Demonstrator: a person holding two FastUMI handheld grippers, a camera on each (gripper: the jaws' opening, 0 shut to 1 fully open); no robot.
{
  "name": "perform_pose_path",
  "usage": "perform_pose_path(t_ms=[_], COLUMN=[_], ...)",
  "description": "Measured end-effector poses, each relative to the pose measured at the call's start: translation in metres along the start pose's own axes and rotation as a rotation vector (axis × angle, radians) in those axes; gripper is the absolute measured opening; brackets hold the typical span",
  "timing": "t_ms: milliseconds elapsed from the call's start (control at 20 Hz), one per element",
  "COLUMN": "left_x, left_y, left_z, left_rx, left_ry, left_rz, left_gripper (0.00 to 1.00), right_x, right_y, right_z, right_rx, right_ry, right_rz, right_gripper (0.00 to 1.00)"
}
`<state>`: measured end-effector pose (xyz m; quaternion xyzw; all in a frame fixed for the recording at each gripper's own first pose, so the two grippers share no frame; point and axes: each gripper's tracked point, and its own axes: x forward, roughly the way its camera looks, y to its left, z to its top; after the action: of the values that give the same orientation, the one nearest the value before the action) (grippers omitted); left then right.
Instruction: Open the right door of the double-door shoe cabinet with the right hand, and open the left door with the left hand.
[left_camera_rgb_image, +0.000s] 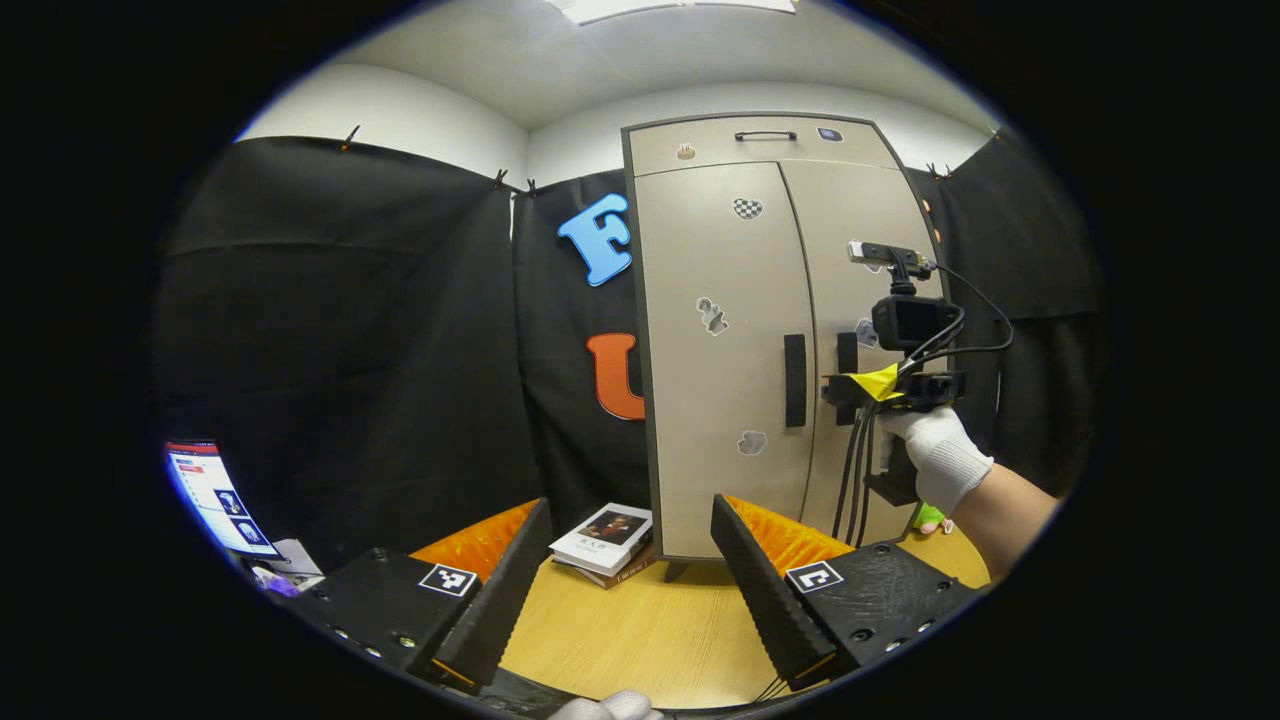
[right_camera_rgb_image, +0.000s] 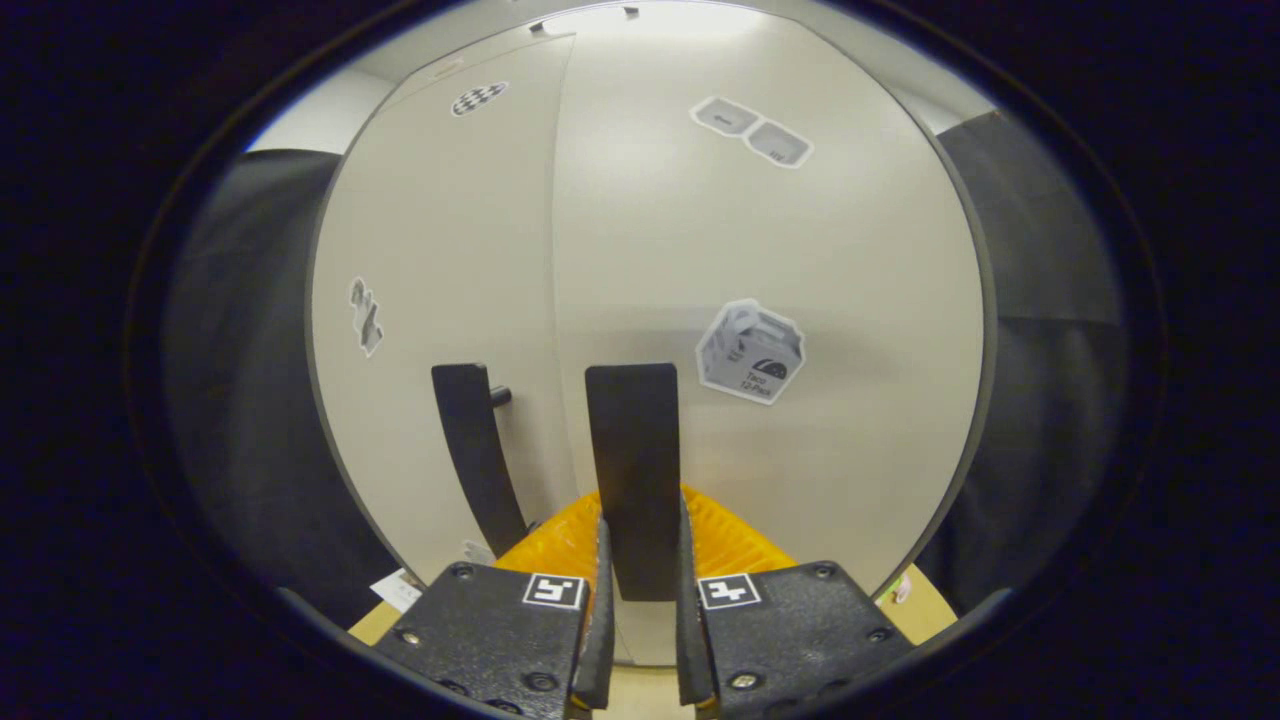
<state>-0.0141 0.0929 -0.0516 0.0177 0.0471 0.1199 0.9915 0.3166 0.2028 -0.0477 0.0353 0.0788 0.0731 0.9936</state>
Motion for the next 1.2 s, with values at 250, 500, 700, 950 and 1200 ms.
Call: perform_pose_path(t_ms=[250, 500, 700, 950, 1200], left_x=[-0.009, -0.021, -0.031, -0.040, -0.041], left_y=[-0.001, 0.000, -0.001, -0.010, -0.038], left_z=[-0.006, -0.007, -0.005, -0.004, 0.000], left_rx=[-0.009, -0.013, -0.011, -0.013, -0.013], left_ry=[-0.001, -0.005, -0.020, -0.024, -0.038], left_rz=[-0.023, -0.052, -0.082, -0.136, -0.201], left_gripper=[0.96, 0.96, 0.96, 0.96, 0.96], right_x=[-0.034, -0.070, -0.104, -0.143, -0.178], right_y=[-0.006, -0.019, -0.040, -0.066, -0.102], right_z=[-0.005, -0.011, -0.013, -0.018, -0.021], right_rx=[-0.024, -0.005, 0.007, 0.036, 0.052], right_ry=[0.003, 0.004, 0.007, 0.013, 0.006], right_rz=[0.035, 0.031, 0.025, -0.008, -0.061], right_gripper=[0.27, 0.26, 0.26, 0.25, 0.21])
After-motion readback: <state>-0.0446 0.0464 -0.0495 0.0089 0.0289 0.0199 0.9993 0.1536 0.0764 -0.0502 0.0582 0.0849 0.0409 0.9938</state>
